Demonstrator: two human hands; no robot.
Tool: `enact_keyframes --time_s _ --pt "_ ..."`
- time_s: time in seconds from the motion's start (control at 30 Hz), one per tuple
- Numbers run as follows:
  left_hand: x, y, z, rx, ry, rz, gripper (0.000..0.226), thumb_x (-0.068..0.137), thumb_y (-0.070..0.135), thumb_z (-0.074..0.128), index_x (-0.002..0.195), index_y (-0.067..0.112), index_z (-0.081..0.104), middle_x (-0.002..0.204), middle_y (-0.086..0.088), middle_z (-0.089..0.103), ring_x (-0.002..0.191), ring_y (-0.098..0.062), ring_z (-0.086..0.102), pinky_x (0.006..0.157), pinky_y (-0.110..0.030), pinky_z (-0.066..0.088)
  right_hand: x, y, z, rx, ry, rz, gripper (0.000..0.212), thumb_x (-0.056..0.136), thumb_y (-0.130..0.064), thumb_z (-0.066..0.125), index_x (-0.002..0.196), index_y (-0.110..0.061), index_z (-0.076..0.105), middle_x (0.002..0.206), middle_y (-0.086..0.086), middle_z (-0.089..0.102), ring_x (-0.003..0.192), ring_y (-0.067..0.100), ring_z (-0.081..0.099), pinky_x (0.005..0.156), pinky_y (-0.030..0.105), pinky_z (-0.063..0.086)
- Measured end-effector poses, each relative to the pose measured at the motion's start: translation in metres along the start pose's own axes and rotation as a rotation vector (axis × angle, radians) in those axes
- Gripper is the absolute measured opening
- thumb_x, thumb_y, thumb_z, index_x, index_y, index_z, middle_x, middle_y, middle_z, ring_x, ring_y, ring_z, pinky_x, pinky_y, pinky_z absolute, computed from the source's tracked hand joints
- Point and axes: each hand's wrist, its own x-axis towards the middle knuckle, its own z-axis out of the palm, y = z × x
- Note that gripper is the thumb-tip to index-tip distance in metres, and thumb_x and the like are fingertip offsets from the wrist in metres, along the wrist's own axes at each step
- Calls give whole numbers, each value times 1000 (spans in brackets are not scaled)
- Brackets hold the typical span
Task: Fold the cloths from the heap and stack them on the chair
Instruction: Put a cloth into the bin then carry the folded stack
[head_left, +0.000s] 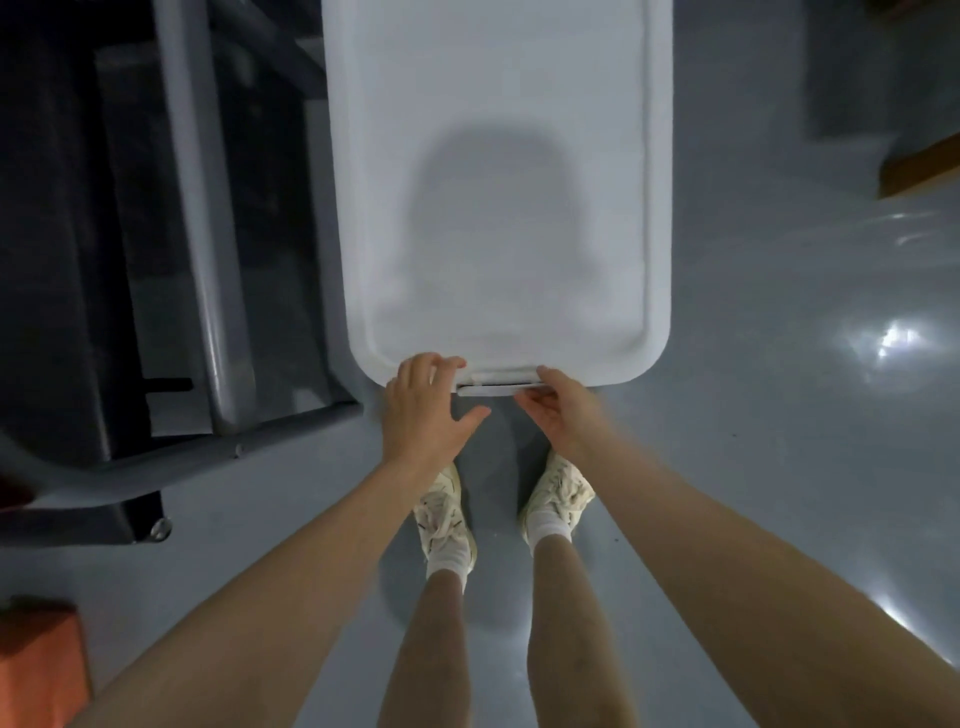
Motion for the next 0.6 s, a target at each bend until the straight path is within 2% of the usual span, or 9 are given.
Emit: enact_keyframes --time_s 0.03,0.1,0.17,0.23,0.3,0.37,0.43,0.5,0.6 --pt "6 -2 1 31 -50 64 54 79 43 74 125 20 58 121 -2 51 117 -23 44 98 -37 38 -2 1 0 -34 -12 -17 13 90 -7 65 99 1 59 85 15 61 74 23 64 60 27 59" --pt "22 -4 1 25 -63 91 45 82 37 72 121 20 61 118 -3 53 112 -26 47 93 -36 38 -9 0 0 -252 4 -76 15 91 -14 65 99 -2 60 84 13 63 74 24 66 71 34 61" --pt "30 -4 -1 27 -61 129 35 84 35 71 114 18 64 111 -3 57 106 -26 49 86 -34 40 -19 -3 -3 -793 99 -265 21 91 -28 63 85 -8 60 77 10 65 73 26 67 77 39 58" --pt "31 -6 0 26 -70 170 32 86 33 69 113 16 65 110 -2 58 105 -25 50 81 -31 41 -25 -6 -14 -1434 172 -707 21 88 -34 63 89 -14 57 86 4 62 82 22 61 71 34 52" --pt "29 -6 -1 8 -62 167 29 87 31 68 112 16 66 111 0 59 104 -23 50 76 -29 41 -22 -9 -24 -1818 142 -1140 36 82 -33 71 111 -16 58 106 5 57 99 24 53 79 35 47" --pt "28 -6 -1 14 -50 170 27 87 30 68 110 16 67 110 1 61 103 -21 51 73 -26 40 -10 -15 -26 -1883 135 -1294 45 74 -29 80 114 -17 64 108 7 59 102 30 55 83 41 48" --pt "29 -6 -2 15 -58 179 26 87 29 69 109 15 68 109 2 61 102 -21 52 72 -26 39 -2 -21 -24 -1748 90 -1326 34 68 -23 84 99 -15 70 96 5 63 93 31 59 77 40 48" --pt "31 -7 -4 5 -73 169 24 88 29 68 108 17 69 109 4 61 101 -18 51 70 -25 38 3 -29 -20 -1664 -27 -1298 25 69 -19 83 91 -11 72 90 5 64 89 31 59 74 38 47" --pt "34 -5 -8 9 -90 129 17 93 29 61 103 19 70 106 7 61 101 -15 50 69 -24 36 3 -43 -15 -1622 -116 -1136 16 81 -21 75 90 -8 73 92 6 63 93 25 53 76 32 43"
